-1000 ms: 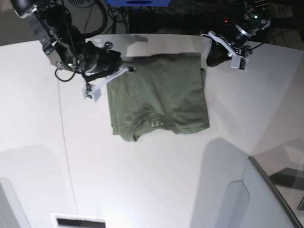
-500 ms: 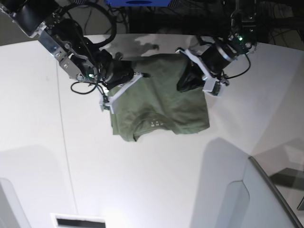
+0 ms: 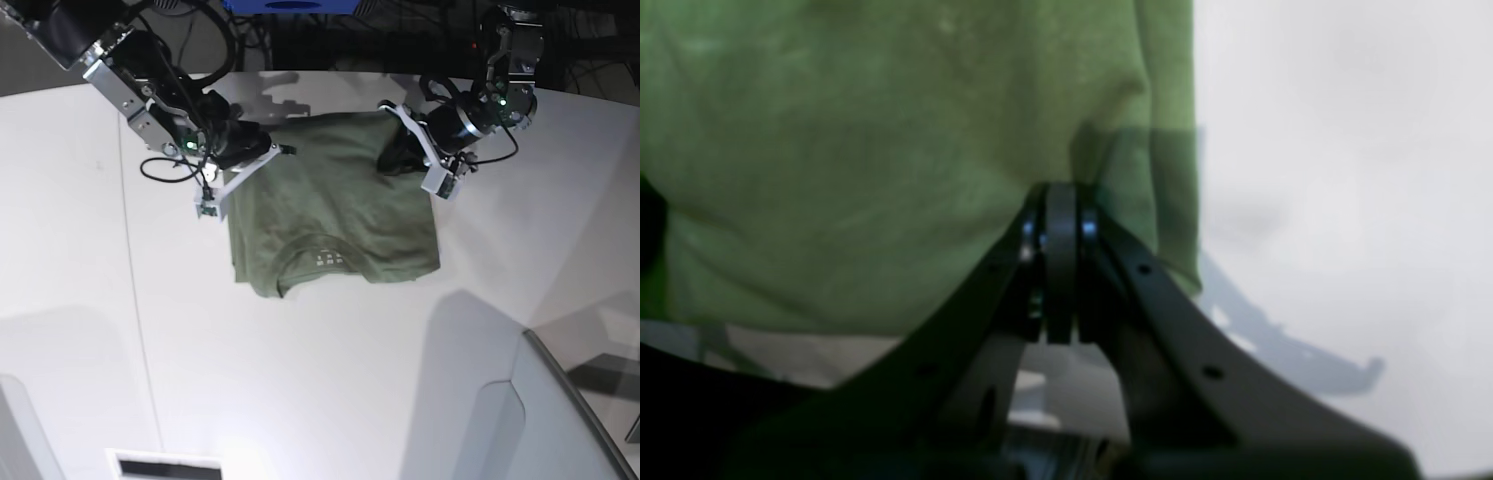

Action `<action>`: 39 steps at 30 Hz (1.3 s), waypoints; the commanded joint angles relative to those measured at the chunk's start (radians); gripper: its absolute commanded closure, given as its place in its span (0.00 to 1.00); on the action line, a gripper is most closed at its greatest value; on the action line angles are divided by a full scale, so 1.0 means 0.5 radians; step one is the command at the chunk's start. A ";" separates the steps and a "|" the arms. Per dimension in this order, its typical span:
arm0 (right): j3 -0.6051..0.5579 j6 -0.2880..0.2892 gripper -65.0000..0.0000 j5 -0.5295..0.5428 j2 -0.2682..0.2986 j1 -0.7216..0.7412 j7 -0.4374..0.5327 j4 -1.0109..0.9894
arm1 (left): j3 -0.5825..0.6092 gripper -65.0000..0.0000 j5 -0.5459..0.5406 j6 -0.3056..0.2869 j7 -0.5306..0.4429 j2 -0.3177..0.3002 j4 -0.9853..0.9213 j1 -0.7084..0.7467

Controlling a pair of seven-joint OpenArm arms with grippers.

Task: Layout the t-shirt on the table in an organized manner, then fold the t-shirt properly

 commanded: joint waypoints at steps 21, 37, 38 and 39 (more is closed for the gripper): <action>0.555 -0.129 1.00 0.009 0.641 -0.953 -0.016 0.942 | -0.181 1.00 -0.045 -0.020 -0.268 -0.172 0.683 0.923; 0.147 -0.129 1.00 0.003 0.383 -0.972 -0.025 -0.052 | -0.049 1.00 0.611 -0.020 -0.535 0.135 -0.539 0.837; 0.024 -0.129 1.00 0.003 0.362 -0.904 -0.016 -0.190 | -0.049 1.00 0.630 -0.020 -0.584 0.159 -0.671 0.782; -0.089 -0.129 1.00 0.003 0.328 -0.840 0.017 -0.340 | -0.049 1.00 0.630 -0.020 -0.630 0.175 -0.827 0.705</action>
